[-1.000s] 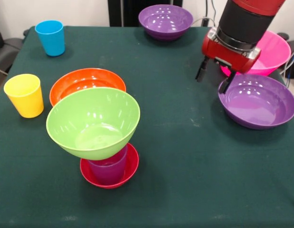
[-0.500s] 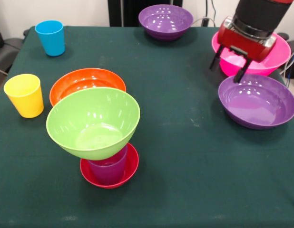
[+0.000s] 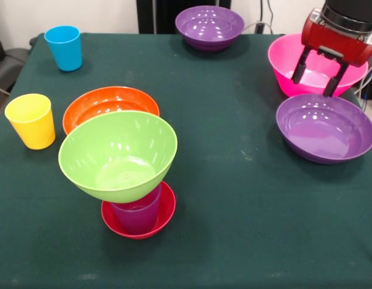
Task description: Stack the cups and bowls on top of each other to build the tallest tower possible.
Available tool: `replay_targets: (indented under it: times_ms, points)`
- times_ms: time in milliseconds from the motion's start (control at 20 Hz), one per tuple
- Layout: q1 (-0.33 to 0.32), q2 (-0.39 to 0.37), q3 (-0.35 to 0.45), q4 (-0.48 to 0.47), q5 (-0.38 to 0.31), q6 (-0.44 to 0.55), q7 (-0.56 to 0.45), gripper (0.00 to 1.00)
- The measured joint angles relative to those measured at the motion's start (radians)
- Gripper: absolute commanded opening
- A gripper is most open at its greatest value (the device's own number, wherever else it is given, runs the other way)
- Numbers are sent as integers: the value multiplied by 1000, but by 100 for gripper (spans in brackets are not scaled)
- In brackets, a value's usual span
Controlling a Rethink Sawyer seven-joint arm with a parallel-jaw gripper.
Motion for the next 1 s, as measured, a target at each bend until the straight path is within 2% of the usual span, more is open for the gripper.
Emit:
replay_targets:
  times_ms: [300, 650, 1000]
  points:
    - [-5, 0, 0, 18, 11, -16, 0, 100]
    - [-21, 10, 0, 88, 11, -128, 0, 100]
    - [-23, 23, 0, 120, 11, -195, 0, 100]
